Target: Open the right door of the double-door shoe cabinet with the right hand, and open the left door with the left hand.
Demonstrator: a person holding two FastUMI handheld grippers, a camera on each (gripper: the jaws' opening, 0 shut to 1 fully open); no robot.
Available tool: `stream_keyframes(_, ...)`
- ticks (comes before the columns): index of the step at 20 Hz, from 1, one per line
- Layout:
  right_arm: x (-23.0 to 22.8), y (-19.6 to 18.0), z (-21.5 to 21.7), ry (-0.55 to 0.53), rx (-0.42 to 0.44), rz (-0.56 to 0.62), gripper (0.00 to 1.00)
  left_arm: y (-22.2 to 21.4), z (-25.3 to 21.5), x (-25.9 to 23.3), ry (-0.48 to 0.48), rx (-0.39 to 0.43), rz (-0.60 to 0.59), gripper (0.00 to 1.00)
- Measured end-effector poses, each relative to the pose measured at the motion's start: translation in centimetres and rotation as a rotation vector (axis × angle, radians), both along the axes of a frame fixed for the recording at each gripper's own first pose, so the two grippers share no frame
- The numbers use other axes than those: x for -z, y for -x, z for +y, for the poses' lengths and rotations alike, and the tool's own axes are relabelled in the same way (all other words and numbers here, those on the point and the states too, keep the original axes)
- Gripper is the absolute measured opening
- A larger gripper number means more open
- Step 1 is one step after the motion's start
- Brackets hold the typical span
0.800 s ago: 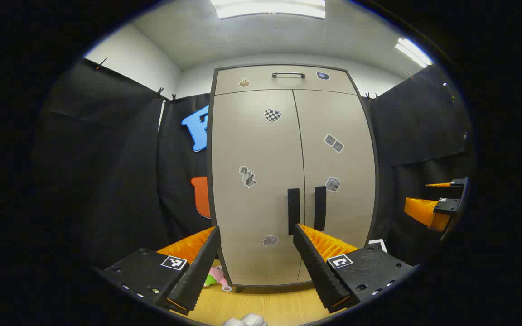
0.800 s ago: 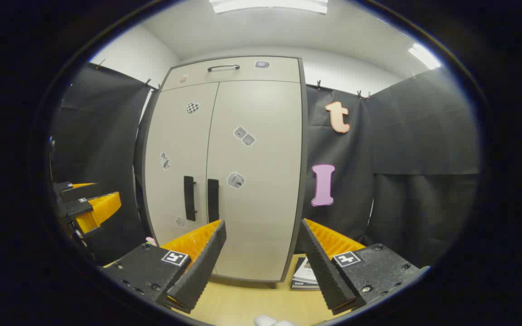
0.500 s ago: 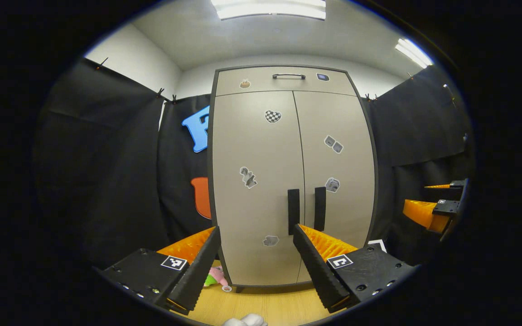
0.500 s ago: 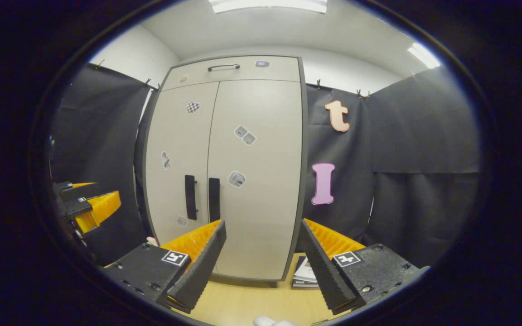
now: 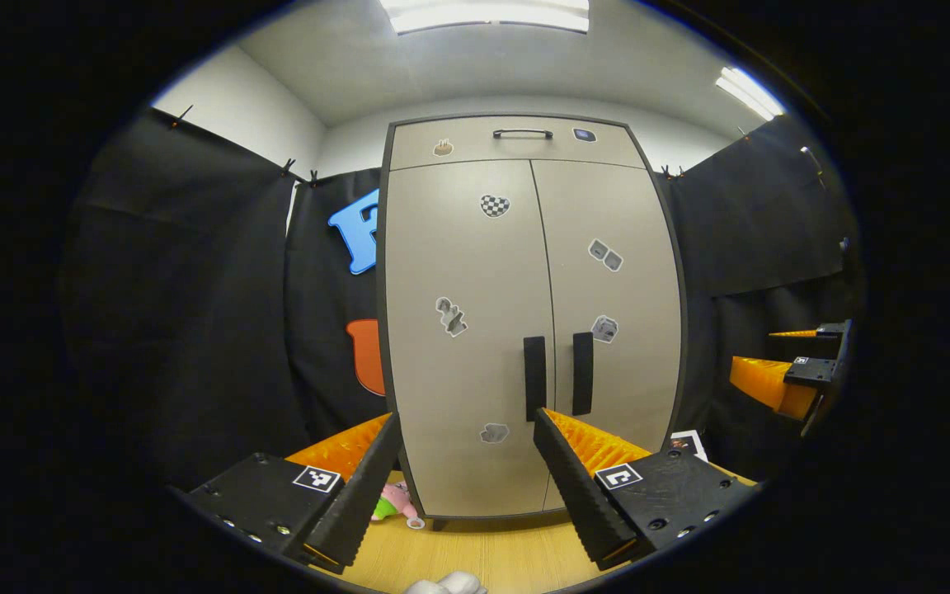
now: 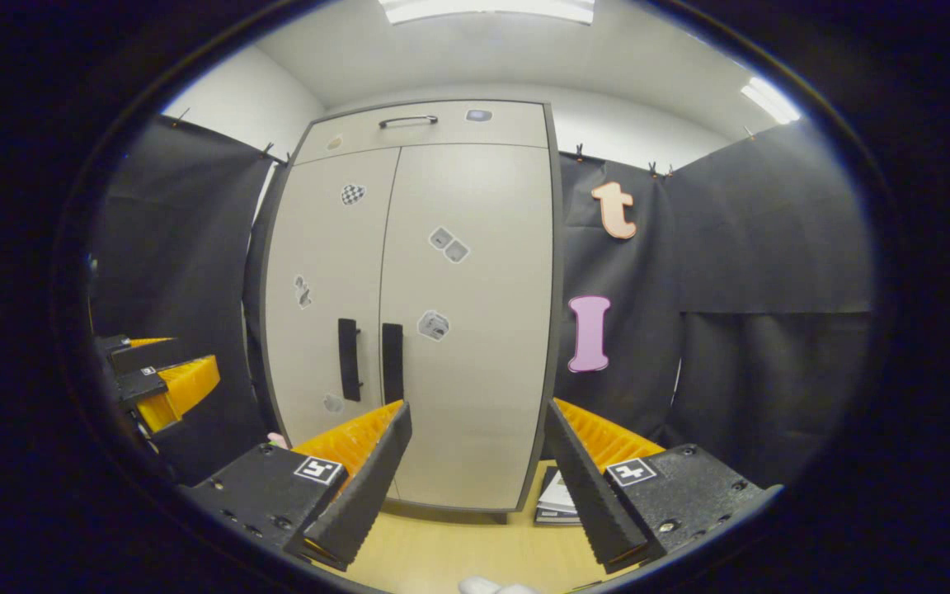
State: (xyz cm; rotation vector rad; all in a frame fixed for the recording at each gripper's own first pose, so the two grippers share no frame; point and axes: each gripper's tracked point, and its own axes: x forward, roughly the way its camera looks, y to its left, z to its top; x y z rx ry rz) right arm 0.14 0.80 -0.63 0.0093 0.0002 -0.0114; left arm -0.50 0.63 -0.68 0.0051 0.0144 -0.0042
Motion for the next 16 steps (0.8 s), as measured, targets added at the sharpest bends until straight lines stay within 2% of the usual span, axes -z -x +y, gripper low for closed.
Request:
stream_keyframes(8, 0.6, -2.1, 2.0, -0.002, 0.009, 0.009, 1.00, 1.2, 1.6, 0.6, 0.001, -0.009, 0.004, 0.96)
stream_keyframes(16, 0.1, -7.4, 6.3, -0.009, -0.019, -0.012, 1.00, 3.7, 4.2, 0.9, -0.012, -0.052, 0.015, 0.96)
